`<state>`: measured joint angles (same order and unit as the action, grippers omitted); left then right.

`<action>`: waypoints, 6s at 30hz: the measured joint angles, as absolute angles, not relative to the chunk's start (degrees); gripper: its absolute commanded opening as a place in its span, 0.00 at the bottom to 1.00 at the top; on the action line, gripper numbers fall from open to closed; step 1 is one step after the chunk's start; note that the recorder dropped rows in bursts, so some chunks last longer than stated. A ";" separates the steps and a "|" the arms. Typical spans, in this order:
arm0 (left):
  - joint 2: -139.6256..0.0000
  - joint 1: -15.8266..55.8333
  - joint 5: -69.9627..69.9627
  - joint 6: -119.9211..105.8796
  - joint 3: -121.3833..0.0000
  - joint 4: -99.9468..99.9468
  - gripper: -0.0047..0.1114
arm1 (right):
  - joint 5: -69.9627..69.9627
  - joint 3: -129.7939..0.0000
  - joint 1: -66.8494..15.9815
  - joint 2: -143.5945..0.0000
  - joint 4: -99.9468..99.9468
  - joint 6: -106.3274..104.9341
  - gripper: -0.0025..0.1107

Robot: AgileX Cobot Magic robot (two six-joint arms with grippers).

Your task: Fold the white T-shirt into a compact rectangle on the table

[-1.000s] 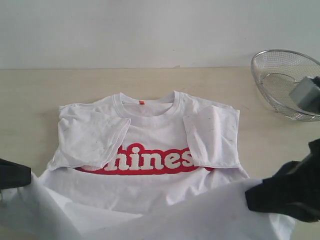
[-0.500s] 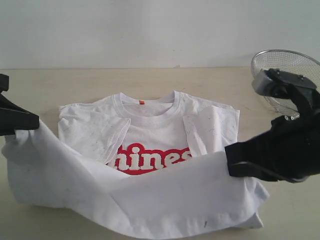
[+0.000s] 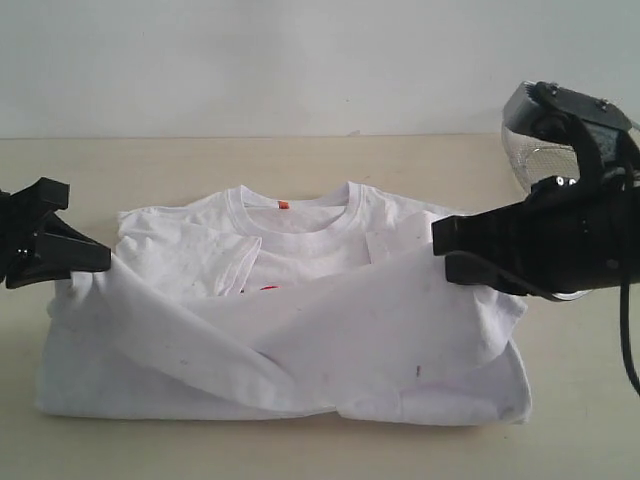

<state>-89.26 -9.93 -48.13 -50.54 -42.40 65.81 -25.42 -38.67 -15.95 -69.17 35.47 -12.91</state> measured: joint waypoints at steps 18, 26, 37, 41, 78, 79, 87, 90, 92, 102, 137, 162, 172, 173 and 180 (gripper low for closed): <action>-93.74 -9.93 -48.32 -51.59 -46.70 66.67 0.08 | -16.02 -38.71 -15.95 -77.99 33.82 -12.91 0.02; -97.28 -9.93 -48.32 -51.59 -51.54 66.67 0.08 | -12.80 -42.66 -15.95 -82.21 33.82 -12.91 0.02; -102.47 -9.93 -48.28 -51.59 -54.66 66.67 0.08 | -10.59 -45.00 -14.14 -86.63 33.82 -12.91 0.02; -104.24 -9.93 -47.13 -51.71 -54.66 66.67 0.08 | -9.91 -45.00 -13.07 -87.22 33.71 -13.06 0.02; -108.48 -9.93 -46.72 -51.82 -59.28 66.20 0.11 | -4.20 -46.68 -12.94 -92.60 33.61 -13.52 0.27; -108.48 -9.93 -46.72 -51.96 -59.28 66.20 0.16 | -3.97 -46.68 -12.94 -92.60 33.61 -13.52 0.36; -108.48 -9.93 -46.72 -53.13 -59.28 66.20 0.60 | -3.73 -46.68 -12.91 -92.60 33.40 -13.68 0.54; -108.48 -9.93 -47.20 -52.61 -59.28 66.20 0.59 | -3.73 -46.68 -12.81 -92.60 33.40 -13.68 0.46; -108.48 -9.93 -47.49 -52.61 -59.28 65.77 0.57 | -3.73 -46.68 -12.81 -92.60 33.40 -13.68 0.45; -107.97 -12.65 -56.67 -44.94 -63.35 53.55 0.09 | -10.25 -46.68 -12.69 -91.88 33.15 -14.56 0.40; -101.05 -3.54 -55.88 -46.11 -52.48 53.76 0.08 | -16.65 -39.49 -12.69 -92.94 33.21 -17.69 0.02; -101.85 -3.54 -60.06 -46.11 -52.48 53.76 0.08 | -16.86 -71.14 -5.28 -106.75 33.95 -12.76 0.02; -101.85 -3.54 -58.72 -47.45 -52.48 53.76 0.08 | -31.02 -75.32 -4.54 -108.32 32.85 -27.28 0.48; -101.85 -3.54 -58.68 -47.56 -52.48 53.76 0.08 | -32.35 -76.78 -4.54 -109.28 32.85 -28.15 0.47; -101.85 -3.54 -58.68 -47.56 -52.48 53.76 0.08 | -35.54 -81.88 -4.54 -115.49 32.85 -31.31 0.47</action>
<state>-101.85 -3.54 -58.68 -47.56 -52.48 53.76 -35.54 -81.88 -4.54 -115.49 32.85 -31.31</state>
